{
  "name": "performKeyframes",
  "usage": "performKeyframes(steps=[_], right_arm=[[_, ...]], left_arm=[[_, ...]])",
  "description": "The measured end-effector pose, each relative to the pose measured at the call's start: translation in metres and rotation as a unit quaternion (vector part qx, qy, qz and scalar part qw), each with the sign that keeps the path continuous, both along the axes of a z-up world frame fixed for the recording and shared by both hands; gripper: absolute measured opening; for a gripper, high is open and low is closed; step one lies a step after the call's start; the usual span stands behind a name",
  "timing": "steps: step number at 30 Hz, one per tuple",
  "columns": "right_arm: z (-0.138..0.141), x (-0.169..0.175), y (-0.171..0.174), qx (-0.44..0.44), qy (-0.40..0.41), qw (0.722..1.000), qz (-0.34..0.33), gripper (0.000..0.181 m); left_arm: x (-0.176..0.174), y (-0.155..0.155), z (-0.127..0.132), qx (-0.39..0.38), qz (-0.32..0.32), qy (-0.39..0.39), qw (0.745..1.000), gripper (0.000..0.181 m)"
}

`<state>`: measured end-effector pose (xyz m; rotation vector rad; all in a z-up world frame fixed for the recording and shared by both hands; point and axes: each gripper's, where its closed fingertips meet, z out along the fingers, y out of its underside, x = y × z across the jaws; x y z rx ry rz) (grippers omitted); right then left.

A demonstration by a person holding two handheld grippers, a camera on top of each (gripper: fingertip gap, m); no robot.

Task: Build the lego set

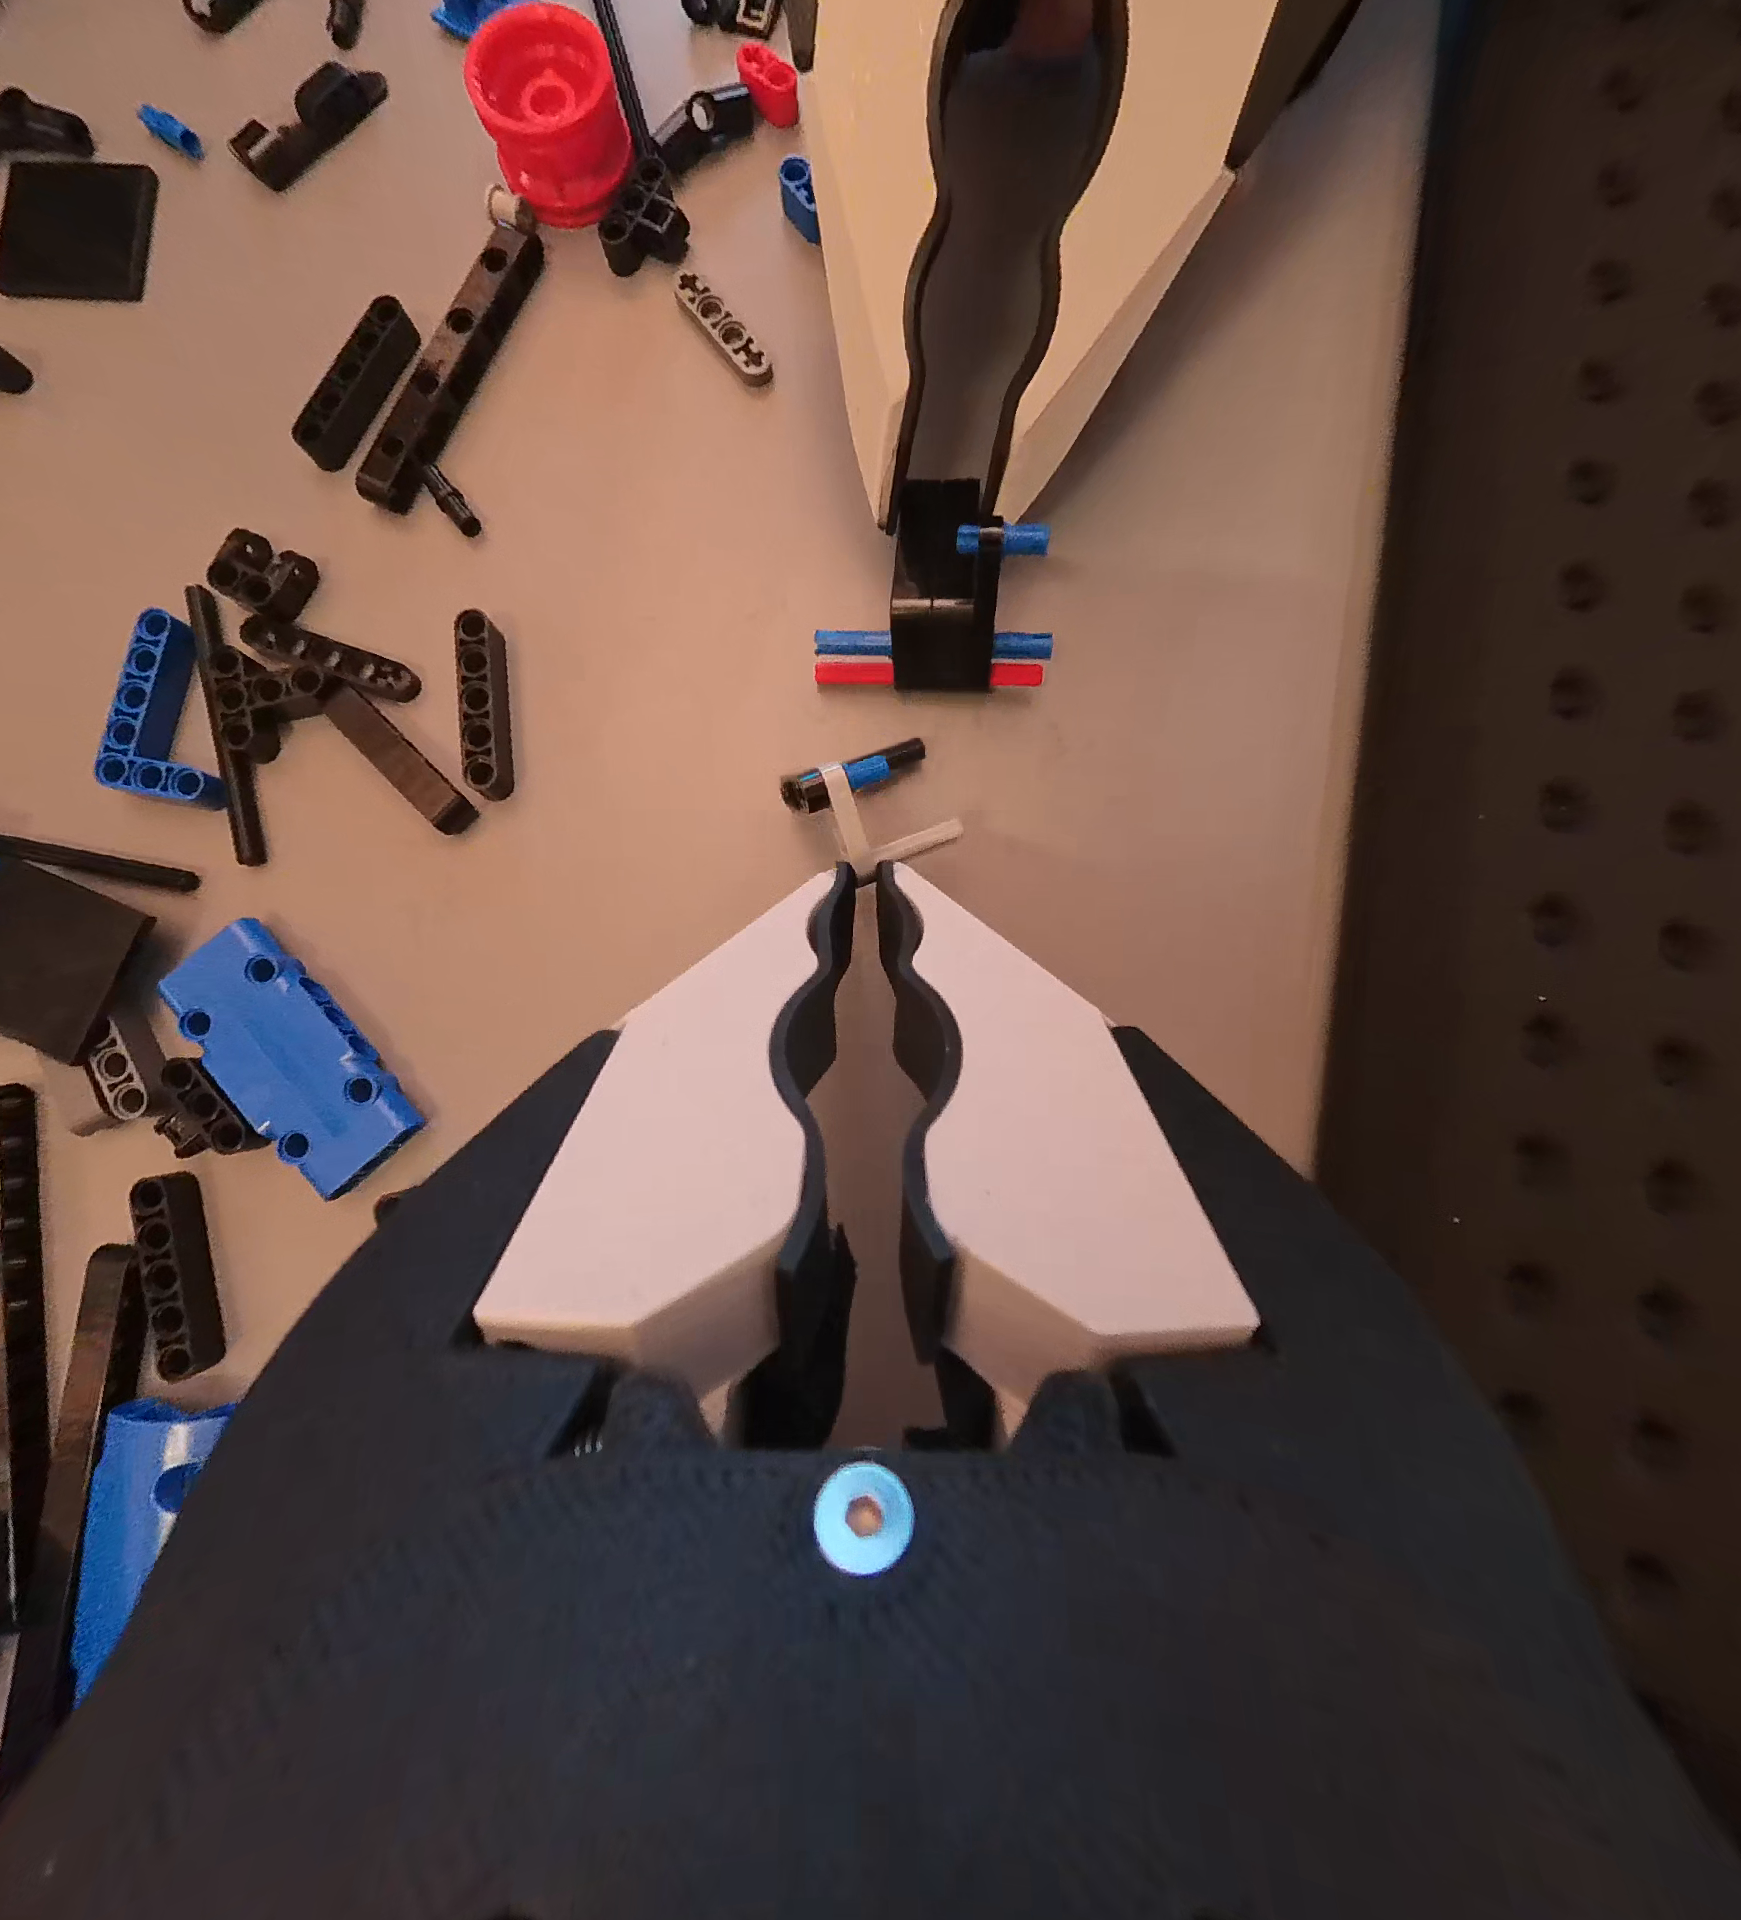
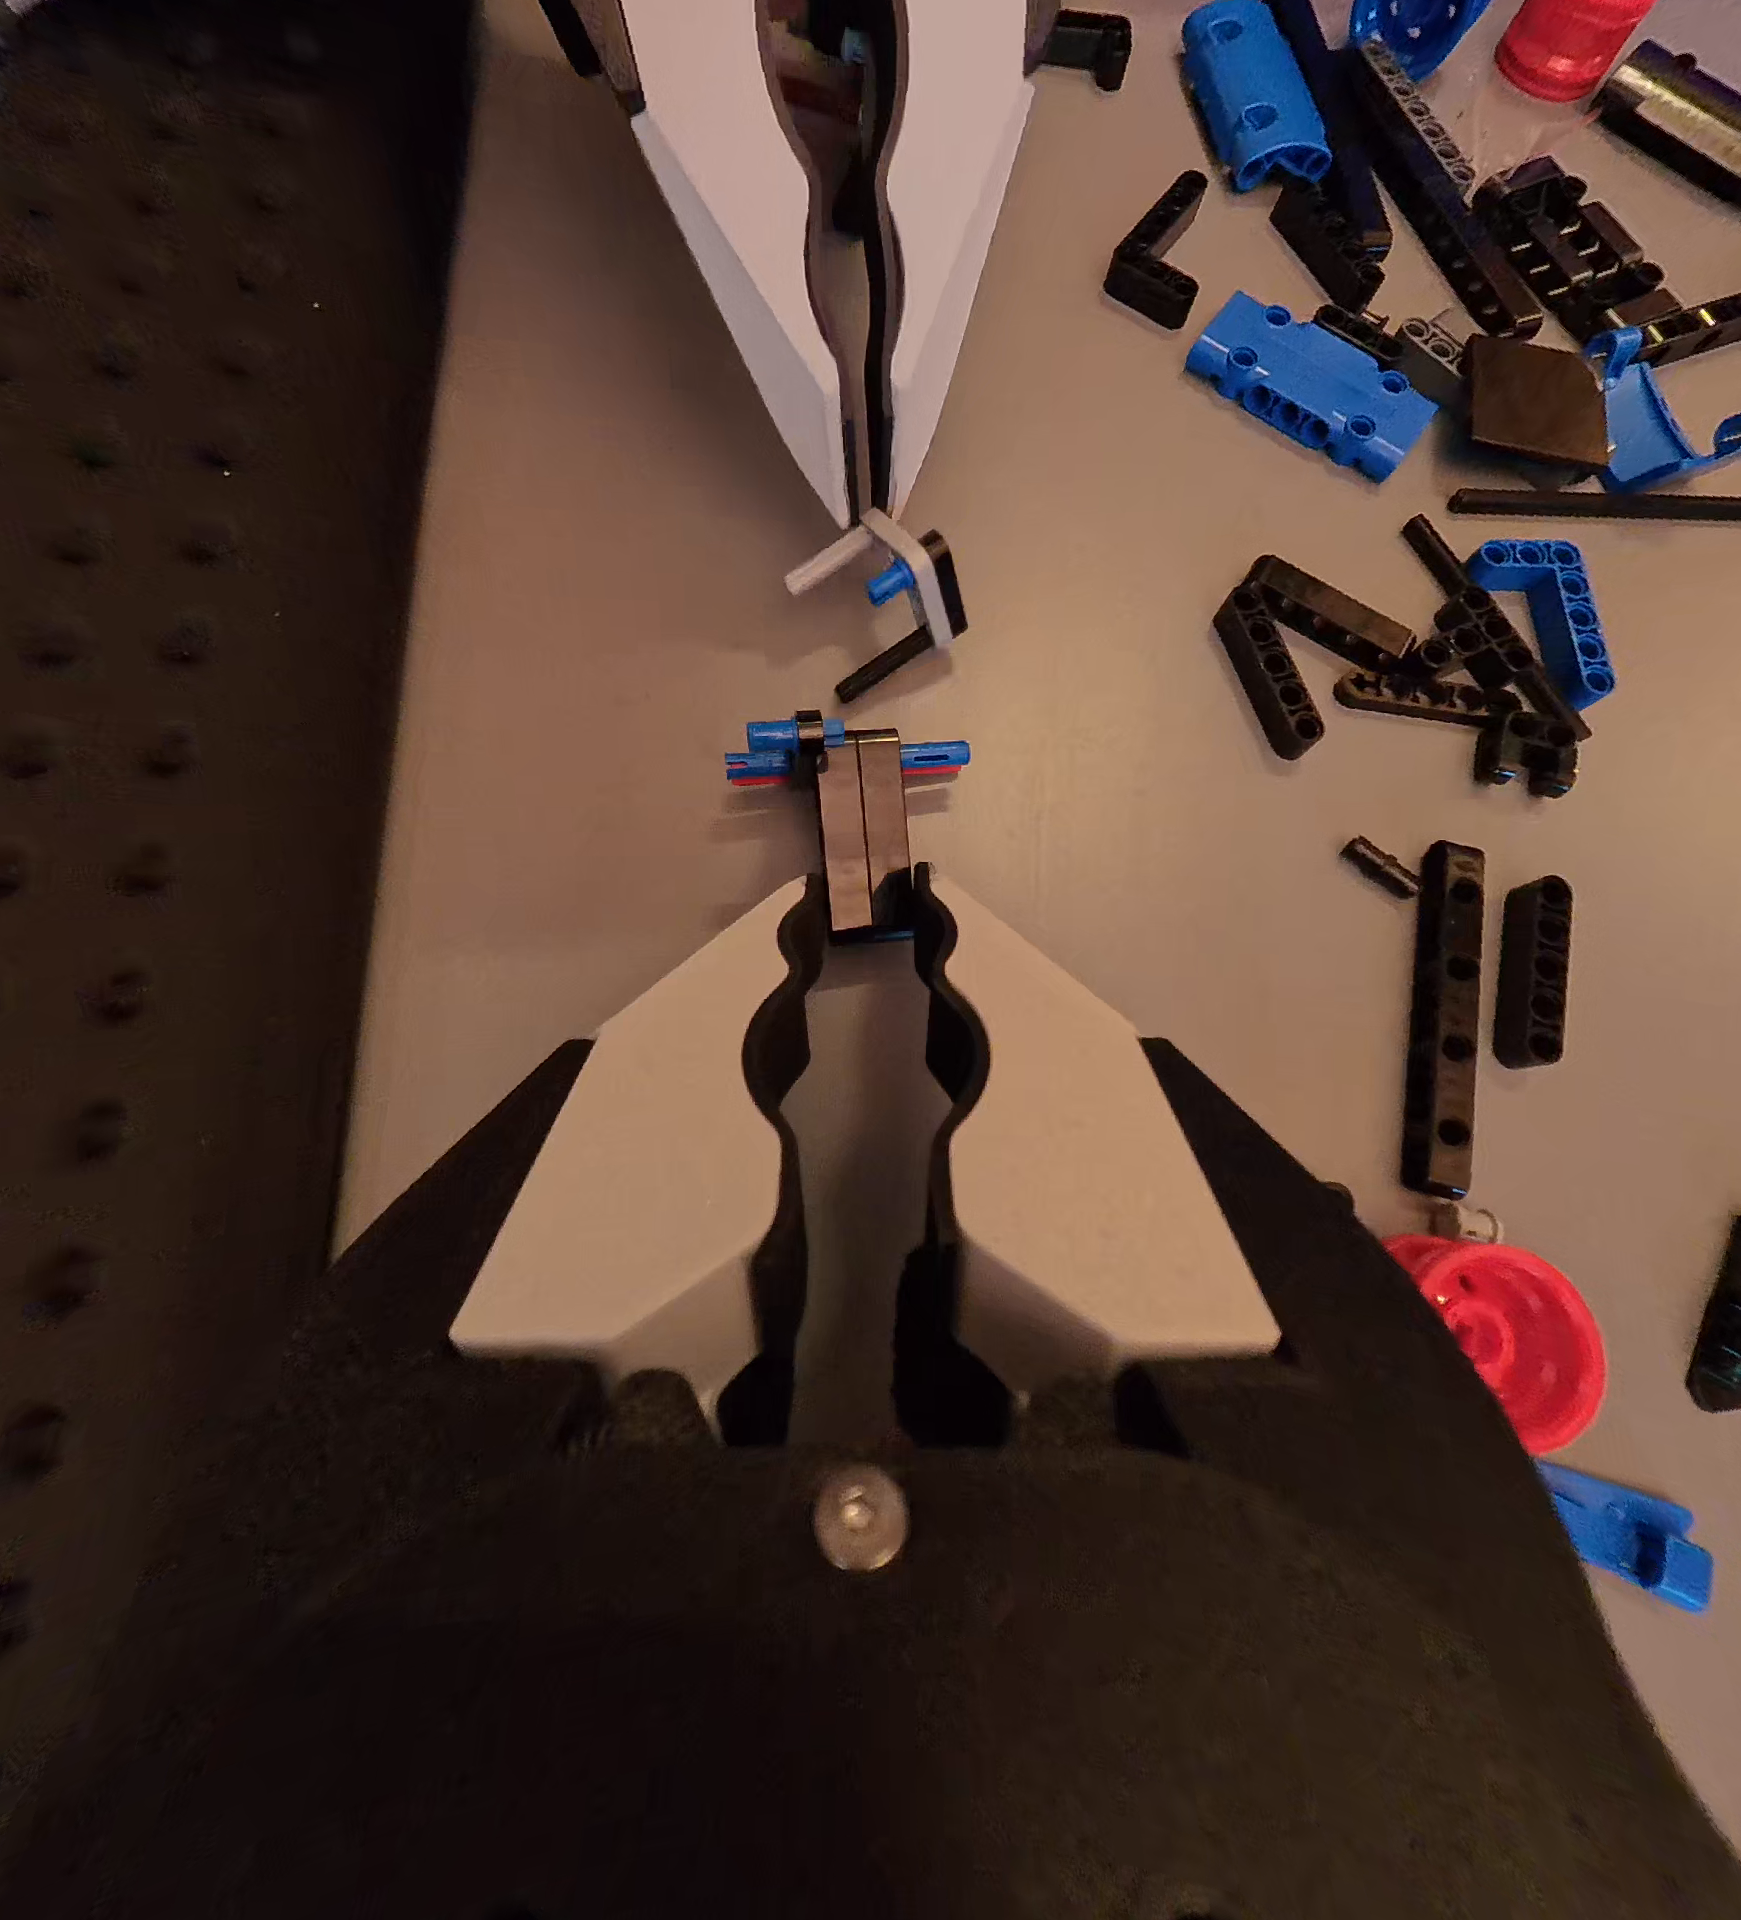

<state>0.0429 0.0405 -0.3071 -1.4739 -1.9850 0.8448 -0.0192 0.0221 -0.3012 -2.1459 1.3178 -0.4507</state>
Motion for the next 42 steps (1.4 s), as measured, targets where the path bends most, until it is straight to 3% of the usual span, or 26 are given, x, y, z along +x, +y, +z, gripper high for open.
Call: performKeyframes(steps=[8,12,23,28,42], right_arm=[[0.0,0.002,0.001,-0.003,0.001,1.0,-0.002,0.015],[0.0,0.002,0.002,-0.004,0.002,1.0,-0.003,0.015],[0.0,0.002,0.002,-0.004,0.005,1.0,-0.004,0.015],[0.003,0.001,0.002,-0.006,0.013,1.0,-0.005,0.014],[0.016,-0.001,0.003,-0.034,0.041,0.998,-0.015,0.014]], left_arm=[[0.0,-0.007,-0.012,-0.018,-0.001,0.022,1.0,0.004],[-0.002,-0.009,-0.011,-0.016,0.007,0.019,1.0,0.015],[-0.008,-0.008,0.03,0.044,0.064,-0.059,0.995,0.039],[-0.006,-0.006,0.033,0.057,0.08,-0.073,0.993,0.049],[0.008,-0.005,0.03,0.07,0.074,-0.091,0.991,0.041]])
